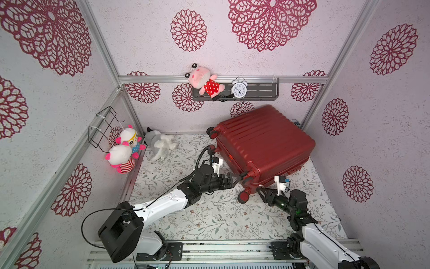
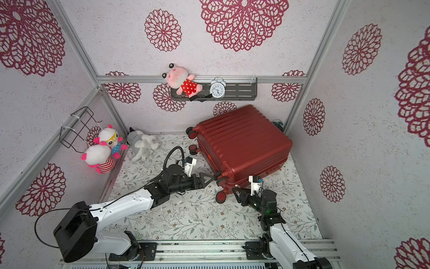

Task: Open the suitcase zippers
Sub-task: Unzip the zipper on the suitcase.

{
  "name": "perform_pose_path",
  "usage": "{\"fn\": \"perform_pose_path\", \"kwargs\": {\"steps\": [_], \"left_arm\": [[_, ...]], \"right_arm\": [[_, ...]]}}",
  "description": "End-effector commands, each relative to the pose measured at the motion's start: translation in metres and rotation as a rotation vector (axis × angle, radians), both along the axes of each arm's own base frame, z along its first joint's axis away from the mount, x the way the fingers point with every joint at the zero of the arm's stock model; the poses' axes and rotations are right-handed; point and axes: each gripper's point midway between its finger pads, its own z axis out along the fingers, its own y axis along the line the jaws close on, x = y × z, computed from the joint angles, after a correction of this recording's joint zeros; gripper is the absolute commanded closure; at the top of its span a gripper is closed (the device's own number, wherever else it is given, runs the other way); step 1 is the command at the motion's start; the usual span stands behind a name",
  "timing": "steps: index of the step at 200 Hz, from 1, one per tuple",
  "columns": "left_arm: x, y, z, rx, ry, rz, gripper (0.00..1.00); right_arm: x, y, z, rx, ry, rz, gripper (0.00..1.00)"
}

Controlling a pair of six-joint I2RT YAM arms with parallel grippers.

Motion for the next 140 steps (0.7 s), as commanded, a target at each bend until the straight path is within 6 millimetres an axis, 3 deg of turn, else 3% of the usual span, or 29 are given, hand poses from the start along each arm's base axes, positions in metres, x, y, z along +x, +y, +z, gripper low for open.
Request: {"fn": "perform_pose_path", "kwargs": {"steps": [1, 46, 140], "left_arm": [[0.003, -0.006, 0.018, -0.042, -0.039, -0.007, 0.08], [0.004, -0.007, 0.015, -0.039, -0.032, -0.01, 0.08], [0.01, -0.014, 0.02, -0.033, -0.046, -0.022, 0.08]], "right_arm": [[0.002, 0.0, 0.014, 0.003, -0.042, 0.0, 0.53], [0.008, -0.015, -0.001, -0.108, 0.019, -0.076, 0.52], [0.001, 0.002, 0.006, -0.079, 0.002, 0.028, 0.78]]}}
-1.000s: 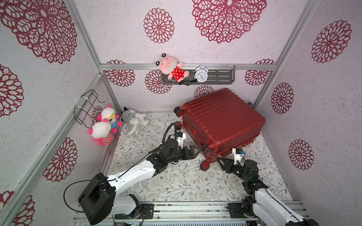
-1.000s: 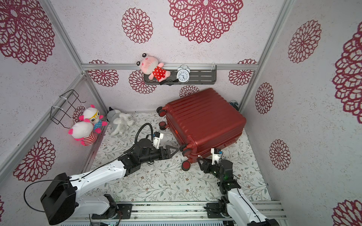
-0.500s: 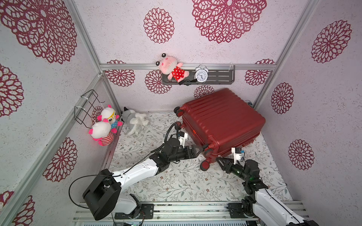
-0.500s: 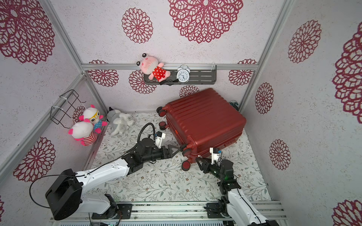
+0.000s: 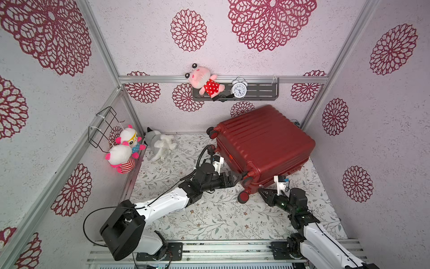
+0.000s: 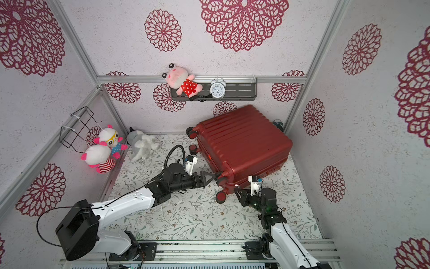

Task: Open the suitcase zippers
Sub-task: Unzip the zipper on the suitcase.

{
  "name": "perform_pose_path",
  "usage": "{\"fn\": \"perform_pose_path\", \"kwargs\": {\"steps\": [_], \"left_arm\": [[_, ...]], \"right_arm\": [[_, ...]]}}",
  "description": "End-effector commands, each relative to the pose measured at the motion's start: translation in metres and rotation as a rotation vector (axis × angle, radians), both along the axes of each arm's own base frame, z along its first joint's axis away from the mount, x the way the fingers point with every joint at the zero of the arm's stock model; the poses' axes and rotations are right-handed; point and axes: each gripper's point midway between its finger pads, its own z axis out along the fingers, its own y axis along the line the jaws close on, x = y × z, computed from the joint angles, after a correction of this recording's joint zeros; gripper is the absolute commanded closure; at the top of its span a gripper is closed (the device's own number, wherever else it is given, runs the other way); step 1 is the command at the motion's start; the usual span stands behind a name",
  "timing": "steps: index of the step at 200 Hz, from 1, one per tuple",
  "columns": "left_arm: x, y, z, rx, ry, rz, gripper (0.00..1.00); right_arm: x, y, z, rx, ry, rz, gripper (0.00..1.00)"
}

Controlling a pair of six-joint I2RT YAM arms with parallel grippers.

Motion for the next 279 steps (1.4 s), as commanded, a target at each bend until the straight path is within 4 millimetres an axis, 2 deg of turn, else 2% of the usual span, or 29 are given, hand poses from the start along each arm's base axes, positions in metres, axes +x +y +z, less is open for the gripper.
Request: {"fn": "perform_pose_path", "kwargs": {"steps": [1, 14, 61, 88, 131, 145, 165, 198, 207, 223, 279], "left_arm": [[0.003, -0.007, 0.01, -0.017, -0.029, -0.02, 0.08], [0.004, -0.009, 0.009, -0.016, -0.024, -0.024, 0.08], [0.006, -0.012, 0.007, -0.015, -0.018, -0.032, 0.08], [0.009, -0.013, 0.006, -0.005, -0.014, -0.033, 0.08], [0.009, -0.014, 0.012, -0.021, -0.007, -0.036, 0.08], [0.008, -0.017, 0.013, -0.031, -0.006, -0.051, 0.08], [0.01, -0.022, 0.011, -0.048, 0.006, -0.059, 0.09], [0.011, -0.027, 0.004, -0.057, 0.025, -0.07, 0.09], [0.011, -0.028, 0.004, -0.058, 0.026, -0.07, 0.09], [0.011, -0.028, 0.005, -0.058, 0.023, -0.069, 0.09], [0.014, -0.031, -0.001, -0.056, 0.033, -0.07, 0.09]], "right_arm": [[0.003, 0.006, 0.017, 0.001, -0.054, 0.033, 0.78], [0.002, 0.006, 0.016, -0.003, -0.058, 0.032, 0.78], [0.003, 0.001, 0.022, -0.028, -0.083, 0.005, 0.71], [0.004, 0.001, 0.018, -0.037, -0.072, 0.002, 0.7], [0.008, 0.005, 0.015, -0.029, -0.062, 0.019, 0.72], [0.008, 0.006, 0.016, -0.024, -0.065, 0.024, 0.77], [0.007, 0.007, 0.019, -0.025, -0.078, 0.026, 0.77], [0.007, 0.006, 0.023, -0.03, -0.099, 0.02, 0.67], [0.007, 0.006, 0.024, -0.03, -0.102, 0.018, 0.68], [0.007, 0.007, 0.024, -0.026, -0.102, 0.024, 0.74], [0.006, 0.005, 0.024, -0.029, -0.102, 0.015, 0.74]]}}
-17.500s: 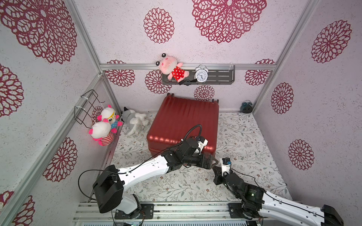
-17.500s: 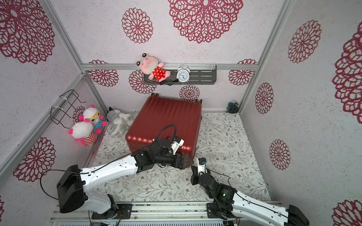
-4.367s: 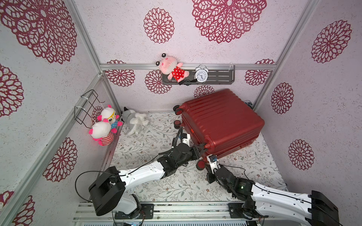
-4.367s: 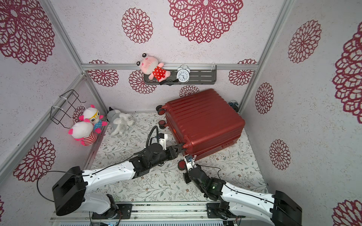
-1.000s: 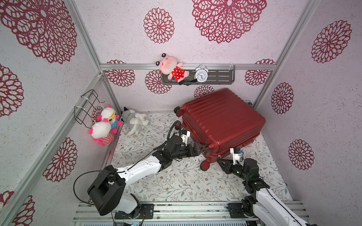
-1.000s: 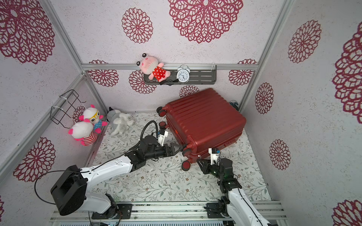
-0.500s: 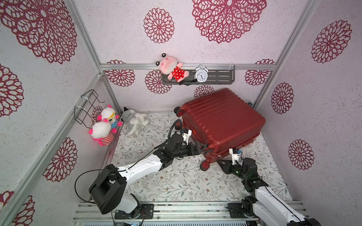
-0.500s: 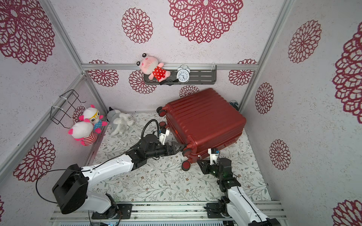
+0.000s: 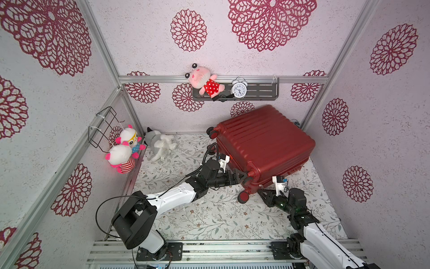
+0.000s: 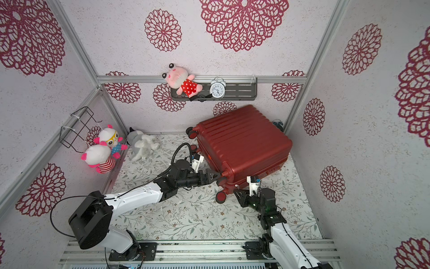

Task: Open the suitcase zippers
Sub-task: Unzip the zipper on the suitcase.

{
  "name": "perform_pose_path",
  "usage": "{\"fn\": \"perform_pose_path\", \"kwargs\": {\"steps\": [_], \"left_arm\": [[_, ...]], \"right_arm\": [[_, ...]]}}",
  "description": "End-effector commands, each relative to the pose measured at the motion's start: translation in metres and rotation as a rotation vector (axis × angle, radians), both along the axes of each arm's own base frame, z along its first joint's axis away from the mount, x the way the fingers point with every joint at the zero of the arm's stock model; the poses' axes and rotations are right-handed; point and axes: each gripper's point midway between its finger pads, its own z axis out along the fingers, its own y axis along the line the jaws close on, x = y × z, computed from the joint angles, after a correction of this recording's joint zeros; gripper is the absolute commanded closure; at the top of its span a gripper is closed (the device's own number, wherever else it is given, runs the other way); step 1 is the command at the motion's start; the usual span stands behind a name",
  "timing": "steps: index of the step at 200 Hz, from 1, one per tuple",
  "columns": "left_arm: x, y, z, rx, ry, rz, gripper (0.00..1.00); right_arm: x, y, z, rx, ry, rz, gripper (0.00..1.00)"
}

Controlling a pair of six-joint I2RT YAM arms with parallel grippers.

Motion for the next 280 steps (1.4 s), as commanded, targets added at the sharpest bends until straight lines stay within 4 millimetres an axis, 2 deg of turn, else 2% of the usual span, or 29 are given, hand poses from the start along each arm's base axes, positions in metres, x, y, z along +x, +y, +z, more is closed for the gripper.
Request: {"fn": "perform_pose_path", "kwargs": {"steps": [1, 36, 71, 112, 147, 196, 244, 259, 280], "left_arm": [[0.006, -0.006, 0.01, -0.037, -0.02, -0.007, 0.09], [0.006, -0.006, 0.011, -0.041, -0.021, -0.007, 0.1], [0.005, -0.009, 0.018, -0.057, -0.027, -0.017, 0.1], [0.005, -0.01, 0.021, -0.064, -0.031, -0.02, 0.1], [0.004, -0.018, 0.022, -0.067, -0.029, -0.034, 0.12], [0.003, -0.029, 0.024, -0.082, -0.029, -0.054, 0.22], [-0.001, -0.036, 0.021, -0.076, -0.027, -0.064, 0.23], [0.001, -0.028, 0.026, -0.066, -0.048, -0.042, 0.19], [0.011, 0.007, 0.037, -0.012, -0.094, 0.046, 0.05]], "right_arm": [[0.008, 0.002, 0.024, 0.004, -0.079, -0.001, 0.74], [0.008, 0.003, 0.025, 0.005, -0.082, 0.005, 0.78], [0.007, 0.003, 0.024, 0.0, -0.08, 0.008, 1.0], [0.004, 0.003, 0.021, -0.024, -0.08, 0.002, 1.0], [0.001, 0.007, 0.014, -0.111, -0.085, -0.02, 1.0], [-0.007, 0.027, 0.02, -0.236, -0.179, -0.013, 1.0], [-0.017, 0.048, 0.033, -0.28, -0.3, 0.027, 1.0], [-0.019, 0.047, 0.034, -0.311, -0.314, 0.021, 1.0], [-0.02, 0.042, 0.029, -0.34, -0.295, 0.002, 1.0]]}}
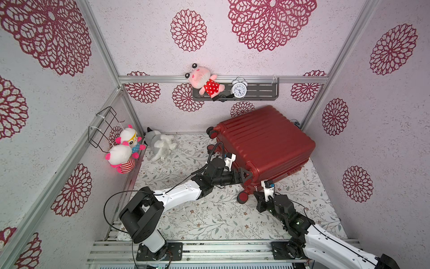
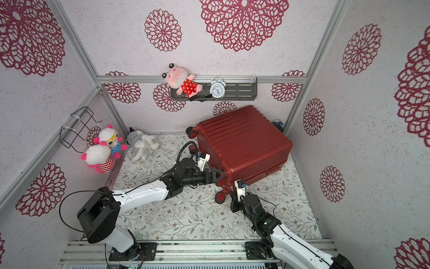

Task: Open the suitcase zippers
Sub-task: Adjust the suitcase at the center of the board.

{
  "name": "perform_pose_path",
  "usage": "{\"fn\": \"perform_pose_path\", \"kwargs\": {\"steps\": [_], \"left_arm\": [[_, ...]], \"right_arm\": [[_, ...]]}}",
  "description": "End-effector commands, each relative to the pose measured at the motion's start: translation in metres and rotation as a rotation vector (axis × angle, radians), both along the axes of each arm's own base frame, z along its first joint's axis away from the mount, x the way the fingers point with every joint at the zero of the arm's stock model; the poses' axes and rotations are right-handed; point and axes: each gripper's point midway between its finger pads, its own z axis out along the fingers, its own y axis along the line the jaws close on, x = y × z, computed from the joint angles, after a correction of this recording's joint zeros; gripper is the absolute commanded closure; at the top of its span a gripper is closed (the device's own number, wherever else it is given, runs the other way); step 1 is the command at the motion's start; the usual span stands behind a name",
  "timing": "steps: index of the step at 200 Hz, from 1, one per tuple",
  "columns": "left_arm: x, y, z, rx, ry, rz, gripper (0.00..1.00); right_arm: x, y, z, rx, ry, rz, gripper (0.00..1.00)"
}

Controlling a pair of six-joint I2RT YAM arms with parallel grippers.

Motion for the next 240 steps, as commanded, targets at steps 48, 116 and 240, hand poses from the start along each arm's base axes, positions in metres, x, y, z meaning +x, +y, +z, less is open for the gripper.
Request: {"fn": "perform_pose_path", "kwargs": {"steps": [48, 116, 240], "left_arm": [[0.047, 0.13, 0.058, 0.102, -0.113, 0.277, 0.02], [0.168, 0.211, 0.1, 0.005, -0.101, 0.447, 0.02], [0.311, 0.182, 0.018, -0.299, 0.064, 0.358, 0.02]], "right_arm": [[-0.007, 0.0, 0.011, 0.03, -0.039, -0.003, 1.0], [-0.01, 0.004, 0.01, 0.05, -0.034, 0.018, 1.0], [-0.012, 0.008, 0.013, 0.056, -0.033, 0.042, 1.0]]}}
